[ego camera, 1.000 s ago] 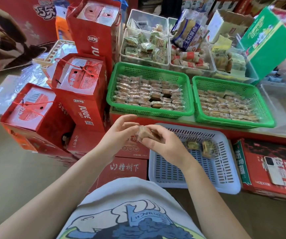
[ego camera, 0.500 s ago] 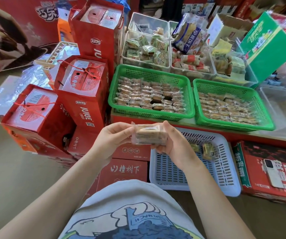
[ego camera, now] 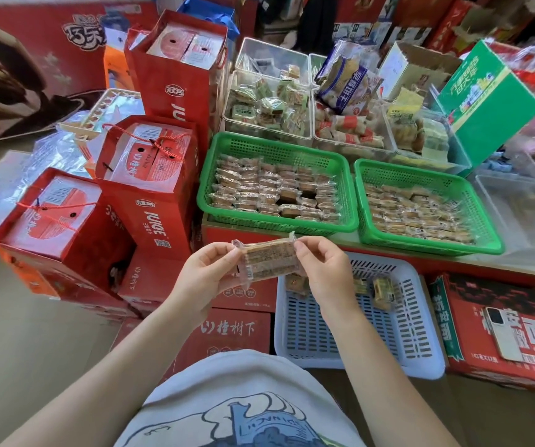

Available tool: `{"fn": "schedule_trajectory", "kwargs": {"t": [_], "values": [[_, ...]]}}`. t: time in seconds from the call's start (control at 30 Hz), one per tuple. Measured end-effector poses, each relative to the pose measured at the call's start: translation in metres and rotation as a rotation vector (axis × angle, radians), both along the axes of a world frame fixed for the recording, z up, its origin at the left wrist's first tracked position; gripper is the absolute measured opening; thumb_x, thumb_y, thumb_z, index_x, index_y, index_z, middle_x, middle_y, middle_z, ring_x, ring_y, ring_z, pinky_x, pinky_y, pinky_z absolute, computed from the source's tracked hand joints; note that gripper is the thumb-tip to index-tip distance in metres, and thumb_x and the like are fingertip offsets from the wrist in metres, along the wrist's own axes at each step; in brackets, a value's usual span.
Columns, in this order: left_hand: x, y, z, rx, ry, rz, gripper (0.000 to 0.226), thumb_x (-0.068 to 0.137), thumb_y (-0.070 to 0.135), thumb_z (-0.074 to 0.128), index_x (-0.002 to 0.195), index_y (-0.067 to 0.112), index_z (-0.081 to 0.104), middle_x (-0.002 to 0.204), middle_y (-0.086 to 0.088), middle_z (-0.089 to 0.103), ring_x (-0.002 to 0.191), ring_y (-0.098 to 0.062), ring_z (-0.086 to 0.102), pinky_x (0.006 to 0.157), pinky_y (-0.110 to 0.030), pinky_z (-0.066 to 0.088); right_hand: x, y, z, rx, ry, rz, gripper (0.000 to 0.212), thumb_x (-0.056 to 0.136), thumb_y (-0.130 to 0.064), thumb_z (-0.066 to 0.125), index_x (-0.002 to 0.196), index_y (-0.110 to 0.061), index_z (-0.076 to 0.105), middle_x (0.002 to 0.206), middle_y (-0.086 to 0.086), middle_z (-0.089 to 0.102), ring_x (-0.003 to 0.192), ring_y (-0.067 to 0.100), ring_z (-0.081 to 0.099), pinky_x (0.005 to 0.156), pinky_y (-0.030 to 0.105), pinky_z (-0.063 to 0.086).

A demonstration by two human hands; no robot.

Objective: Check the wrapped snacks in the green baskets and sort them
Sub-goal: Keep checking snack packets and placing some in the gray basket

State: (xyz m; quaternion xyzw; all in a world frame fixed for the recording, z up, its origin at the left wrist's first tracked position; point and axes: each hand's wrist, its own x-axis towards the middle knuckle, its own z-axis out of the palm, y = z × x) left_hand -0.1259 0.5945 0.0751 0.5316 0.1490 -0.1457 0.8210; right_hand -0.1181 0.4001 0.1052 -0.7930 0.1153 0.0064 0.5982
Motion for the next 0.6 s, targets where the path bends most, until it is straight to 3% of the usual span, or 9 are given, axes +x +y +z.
{"fn": "schedule_trajectory", "kwargs": {"t": [0.07,0.17,0.27,0.33,0.4,0.47,0.6], "values": [[0.0,0.001,0.0,-0.005,0.0,-0.006,0.009,0.098,0.011,0.059,0.094,0.003,0.059,0.109,-0.02,0.074,0.096,-0.03,0.073,0.072,-0.033,0.063,0.003,0.001,0.0,-0.114,-0.048,0.005,0.014,0.101,-0.021,0.057,0.091,-0.02,0.066,0.085,0.002,0.067,0.076,0.015,0.061,0.069,0.029,0.053],[0.003,0.002,0.0,0.012,0.025,-0.01,0.008,0.1,0.011,0.057,0.097,0.004,0.058,0.11,-0.019,0.074,0.099,-0.032,0.073,0.071,-0.034,0.063,0.007,0.001,-0.003,-0.145,-0.077,0.053,0.015,0.104,-0.021,0.05,0.094,-0.017,0.059,0.088,0.014,0.063,0.076,0.03,0.057,0.07,0.04,0.053],[0.005,0.003,-0.002,-0.027,0.075,-0.016,0.008,0.101,0.011,0.055,0.102,0.004,0.06,0.111,-0.023,0.073,0.095,-0.033,0.074,0.07,-0.033,0.064,0.006,0.003,-0.002,-0.196,-0.145,0.094,0.015,0.105,-0.015,0.047,0.094,-0.011,0.055,0.074,0.005,0.05,0.058,0.011,0.04,0.057,0.026,0.039],[0.005,0.002,-0.001,-0.078,0.113,-0.012,0.007,0.1,0.01,0.056,0.101,0.005,0.061,0.113,-0.025,0.072,0.092,-0.033,0.074,0.07,-0.033,0.063,0.007,0.003,-0.002,-0.206,-0.181,0.108,0.014,0.105,-0.014,0.047,0.093,-0.011,0.055,0.073,0.003,0.048,0.058,0.007,0.038,0.056,0.022,0.036],[0.005,0.0,0.0,-0.142,0.143,-0.006,0.005,0.099,0.01,0.057,0.099,0.006,0.06,0.116,-0.027,0.07,0.096,-0.036,0.071,0.068,-0.031,0.062,0.009,0.002,-0.004,-0.159,-0.167,0.097,0.014,0.105,-0.015,0.047,0.094,-0.012,0.055,0.079,0.009,0.053,0.064,0.009,0.044,0.059,0.02,0.038],[0.006,-0.003,0.004,-0.234,0.147,0.005,0.007,0.096,0.011,0.06,0.099,0.005,0.059,0.118,-0.029,0.067,0.1,-0.04,0.063,0.062,-0.03,0.063,0.013,0.001,-0.006,-0.055,-0.085,0.043,0.015,0.106,-0.017,0.047,0.095,-0.015,0.057,0.08,0.005,0.056,0.067,0.008,0.048,0.061,0.02,0.041],[0.01,-0.007,0.01,-0.297,0.1,-0.007,0.013,0.085,0.015,0.065,0.093,0.006,0.06,0.111,-0.026,0.059,0.081,-0.031,0.061,0.059,-0.028,0.059,0.02,-0.002,-0.01,0.152,0.107,-0.041,0.017,0.106,-0.023,0.048,0.094,-0.02,0.059,0.078,-0.004,0.056,0.066,0.012,0.046,0.06,0.029,0.042]]}}
